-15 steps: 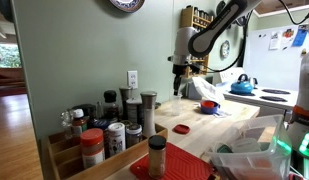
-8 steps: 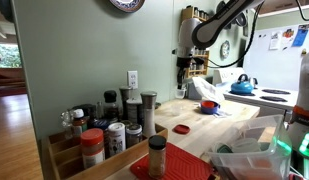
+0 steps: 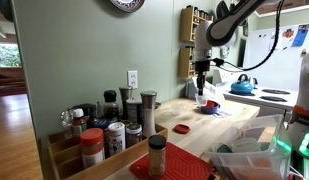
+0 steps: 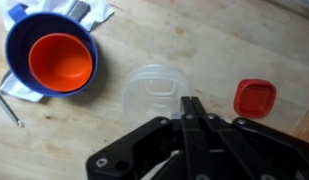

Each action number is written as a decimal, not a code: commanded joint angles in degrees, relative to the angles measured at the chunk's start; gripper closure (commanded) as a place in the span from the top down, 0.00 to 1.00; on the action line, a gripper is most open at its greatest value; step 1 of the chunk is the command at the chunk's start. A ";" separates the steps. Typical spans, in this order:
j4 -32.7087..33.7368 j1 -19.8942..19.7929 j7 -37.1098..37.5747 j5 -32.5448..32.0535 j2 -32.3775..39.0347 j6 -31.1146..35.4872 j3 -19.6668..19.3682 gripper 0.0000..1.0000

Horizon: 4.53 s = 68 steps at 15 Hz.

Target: Remove the small lunchbox from inside the other lunchbox, put the red lid on the lunchbox in front and then put the lunchbox with a lid in the other lunchbox

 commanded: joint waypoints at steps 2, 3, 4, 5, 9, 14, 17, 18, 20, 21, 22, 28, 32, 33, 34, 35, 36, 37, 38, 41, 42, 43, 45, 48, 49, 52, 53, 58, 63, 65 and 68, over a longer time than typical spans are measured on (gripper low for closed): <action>-8.56 1.41 -0.40 4.66 -0.29 7.36 -0.12 0.00; -9.79 1.80 -0.34 5.46 0.19 9.35 -0.04 0.00; -10.65 2.01 0.04 5.86 0.62 11.29 0.06 0.00; -11.55 2.40 0.21 6.55 0.91 13.44 0.12 0.00; -9.49 2.98 1.19 6.90 3.81 17.21 0.54 0.18; -8.71 4.55 1.24 9.86 1.84 15.59 0.64 0.56; -7.16 6.60 3.44 13.75 1.06 13.65 1.82 0.79; -6.20 7.19 4.85 14.62 1.53 13.24 2.41 0.85; -4.15 8.64 6.08 16.48 3.18 12.72 3.51 0.99; -3.01 9.00 7.39 16.64 4.64 12.85 4.34 1.00; -1.98 9.40 8.23 16.83 5.93 13.18 5.08 1.00; 0.44 9.31 9.79 15.64 9.09 13.90 7.87 0.99; 1.94 9.18 9.07 15.61 12.12 14.69 8.26 1.00; 2.35 9.32 9.32 15.51 13.32 14.69 8.45 1.00; 2.53 9.44 9.43 14.78 14.64 15.24 8.67 1.00; 2.54 9.50 9.87 13.91 15.77 16.64 8.92 1.00; 2.59 9.44 10.63 12.25 16.63 17.10 9.10 1.00; 2.65 9.47 11.08 10.80 17.64 18.14 9.30 1.00; 2.73 9.53 12.01 9.03 18.80 19.42 9.40 1.00; 3.48 9.99 16.20 2.95 22.43 22.37 8.97 1.00; 3.93 10.15 17.47 1.37 23.69 23.41 8.70 1.00; 4.25 10.51 19.54 -1.09 24.62 23.93 8.12 1.00; 5.38 11.14 22.46 -4.37 26.34 24.09 7.18 1.00; 7.29 11.92 24.51 -6.36 28.82 23.81 6.61 1.00; 7.82 12.32 25.29 -7.27 29.41 23.68 6.15 1.00; 9.00 13.02 26.25 -8.41 30.79 23.71 5.31 0.83; 9.23 13.20 26.44 -8.65 31.10 23.72 4.97 0.74; 9.67 13.25 26.41 -8.43 31.13 23.92 4.41 0.47; 8.45 13.02 26.39 -10.82 25.22 20.50 2.74 0.45; 8.42 11.43 23.56 -10.75 22.33 18.65 3.34 0.45; 9.73 9.40 19.50 -11.06 18.10 11.66 4.05 0.45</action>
